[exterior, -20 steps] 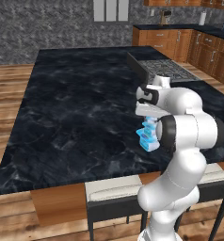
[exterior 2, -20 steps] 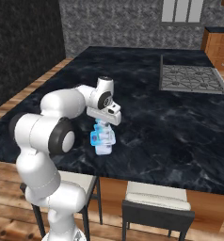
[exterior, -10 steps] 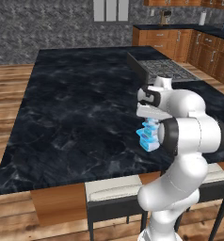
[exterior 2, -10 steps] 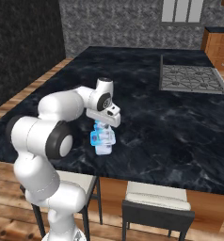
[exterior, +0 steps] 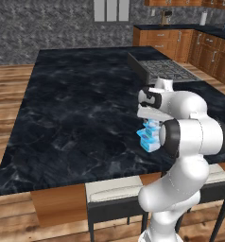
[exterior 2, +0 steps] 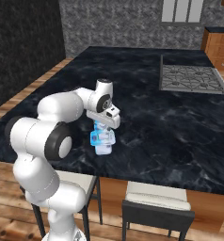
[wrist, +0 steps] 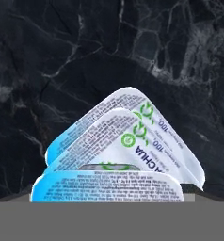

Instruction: Stack the yogurt containers by placing the smaller containers on top of the larger containers.

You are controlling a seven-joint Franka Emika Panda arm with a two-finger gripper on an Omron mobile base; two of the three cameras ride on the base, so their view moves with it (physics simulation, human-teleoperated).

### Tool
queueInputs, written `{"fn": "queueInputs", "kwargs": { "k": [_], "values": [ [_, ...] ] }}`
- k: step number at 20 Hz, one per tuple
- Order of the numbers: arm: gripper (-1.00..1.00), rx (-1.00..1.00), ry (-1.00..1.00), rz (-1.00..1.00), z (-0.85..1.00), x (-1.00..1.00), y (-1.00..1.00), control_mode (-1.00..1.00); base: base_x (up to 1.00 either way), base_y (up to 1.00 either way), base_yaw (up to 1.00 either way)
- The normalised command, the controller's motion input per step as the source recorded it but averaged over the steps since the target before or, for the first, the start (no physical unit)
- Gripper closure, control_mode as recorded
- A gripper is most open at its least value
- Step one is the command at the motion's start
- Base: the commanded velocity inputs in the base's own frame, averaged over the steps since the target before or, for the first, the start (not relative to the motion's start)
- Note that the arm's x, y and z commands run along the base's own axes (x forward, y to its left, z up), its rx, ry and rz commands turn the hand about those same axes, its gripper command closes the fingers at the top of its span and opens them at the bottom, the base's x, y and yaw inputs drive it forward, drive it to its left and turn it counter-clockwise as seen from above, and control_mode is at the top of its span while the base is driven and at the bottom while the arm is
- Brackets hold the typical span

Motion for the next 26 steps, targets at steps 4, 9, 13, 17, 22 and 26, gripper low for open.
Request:
{"fn": "queueInputs", "kwargs": {
  "k": [4, 9, 13, 17, 22, 26],
  "values": [
    [-1.0, 0.0, 0.0, -0.04, 0.1, 0.0, 0.0, -1.0, 0.0, 0.0, 0.0],
    [-1.0, 0.0, 0.0, -0.02, 0.33, 0.0, 0.0, -1.0, 0.0, 0.0, 0.0],
    [-1.0, 0.0, 0.0, -0.02, 0.41, 0.0, 0.03, -1.0, 0.0, 0.0, 0.0],
    [-1.0, 0.0, 0.0, -0.02, 0.3, -0.1, 0.02, -1.0, 0.0, 0.0, 0.0],
    [-1.0, 0.0, 0.0, -0.02, 0.23, -0.26, 0.0, -1.0, 0.0, 0.0, 0.0],
    [-1.0, 0.0, -0.09, -0.05, 0.13, -0.64, 0.0, -1.0, 0.0, 0.0, 0.0]
  ]
}}
